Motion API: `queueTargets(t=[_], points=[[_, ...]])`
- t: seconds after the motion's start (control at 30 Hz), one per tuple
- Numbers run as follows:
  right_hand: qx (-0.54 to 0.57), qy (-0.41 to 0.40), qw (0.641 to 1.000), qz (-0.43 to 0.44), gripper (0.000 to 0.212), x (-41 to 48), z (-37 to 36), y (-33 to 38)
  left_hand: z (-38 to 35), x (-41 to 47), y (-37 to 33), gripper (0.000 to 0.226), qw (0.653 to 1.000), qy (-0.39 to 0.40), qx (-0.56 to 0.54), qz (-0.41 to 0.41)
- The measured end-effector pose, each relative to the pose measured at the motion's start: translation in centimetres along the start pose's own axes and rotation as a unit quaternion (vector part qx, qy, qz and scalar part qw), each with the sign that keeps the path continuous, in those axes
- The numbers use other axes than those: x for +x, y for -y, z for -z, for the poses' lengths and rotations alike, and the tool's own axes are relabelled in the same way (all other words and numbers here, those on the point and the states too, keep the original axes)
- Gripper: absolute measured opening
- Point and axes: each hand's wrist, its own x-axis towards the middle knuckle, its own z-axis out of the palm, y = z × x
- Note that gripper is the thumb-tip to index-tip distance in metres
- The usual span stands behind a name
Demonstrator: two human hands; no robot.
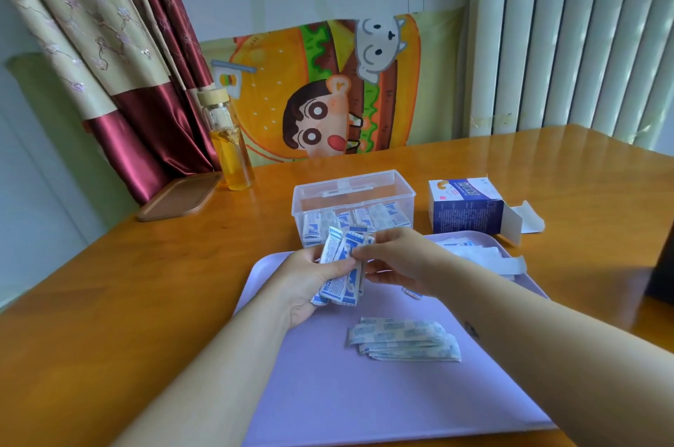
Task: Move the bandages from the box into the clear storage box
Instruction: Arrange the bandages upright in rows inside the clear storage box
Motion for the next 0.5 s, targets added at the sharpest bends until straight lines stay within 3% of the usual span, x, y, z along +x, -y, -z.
queueTargets(t=[0.2, 0.3, 0.4, 0.5], points=[[-0.06, -0.021, 0.998, 0.031, 0.007, -0.2, 1.4, 1.2, 0.8, 0.1, -0.3, 0.026, 0.991, -0.056, -0.114, 0.033], [-0.124, 0.008, 0.99, 0.065, 0.012, -0.5, 0.5, 1.5, -0.3, -0.8, -0.4, 0.03, 0.985, 0.024, -0.151, 0.083], [-0.229, -0.047, 0.961, 0.145, 0.018, -0.6, -0.8, 1.1, -1.8, -1.7, -0.5, 0.042, 0.969, 0.089, -0.204, 0.107], [-0.285, -0.066, 0.934, 0.206, 0.039, -1.1, -1.0, 1.1, -1.8, -1.6, -0.2, 0.022, 0.973, 0.071, -0.198, 0.101]])
